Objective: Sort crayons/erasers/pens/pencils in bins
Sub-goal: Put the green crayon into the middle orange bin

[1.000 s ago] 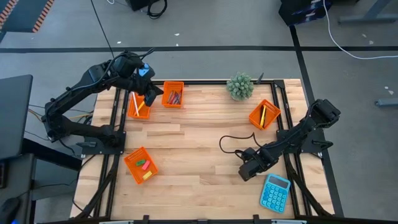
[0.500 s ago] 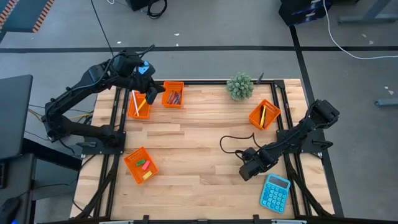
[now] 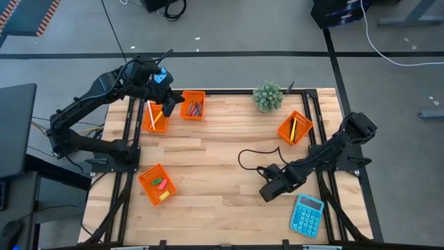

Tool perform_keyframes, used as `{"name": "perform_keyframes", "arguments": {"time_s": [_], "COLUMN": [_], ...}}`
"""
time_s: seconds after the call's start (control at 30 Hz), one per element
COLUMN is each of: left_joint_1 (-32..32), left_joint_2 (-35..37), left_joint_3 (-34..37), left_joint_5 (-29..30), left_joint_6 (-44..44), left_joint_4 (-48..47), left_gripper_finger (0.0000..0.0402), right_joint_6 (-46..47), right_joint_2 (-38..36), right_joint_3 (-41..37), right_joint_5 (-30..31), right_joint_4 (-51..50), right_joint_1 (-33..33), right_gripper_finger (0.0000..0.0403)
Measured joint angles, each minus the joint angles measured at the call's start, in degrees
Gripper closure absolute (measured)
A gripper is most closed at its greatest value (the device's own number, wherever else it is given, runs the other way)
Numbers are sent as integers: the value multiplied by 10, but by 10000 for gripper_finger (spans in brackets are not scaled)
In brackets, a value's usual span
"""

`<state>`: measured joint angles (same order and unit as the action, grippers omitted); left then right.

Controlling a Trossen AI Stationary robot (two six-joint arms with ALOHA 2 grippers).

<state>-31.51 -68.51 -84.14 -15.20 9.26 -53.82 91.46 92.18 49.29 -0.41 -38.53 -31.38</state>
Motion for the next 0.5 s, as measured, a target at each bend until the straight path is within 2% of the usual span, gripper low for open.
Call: {"name": "perform_keyframes", "arguments": {"time_s": [0.23, 0.5], "left_joint_1": [0, 0], "left_joint_2": [0, 0], "left_joint_3": [0, 0], "left_joint_5": [0, 0], "left_joint_6": [-30, -70], "left_joint_4": [14, 31], "left_gripper_finger": [375, 368], "right_joint_6": [-30, -103], "right_joint_2": [0, -1], "right_joint_3": [77, 160], "right_joint_5": [43, 80], "right_joint_4": [-8, -9], "right_joint_1": [21, 90], "right_gripper_finger": [365, 365]}}
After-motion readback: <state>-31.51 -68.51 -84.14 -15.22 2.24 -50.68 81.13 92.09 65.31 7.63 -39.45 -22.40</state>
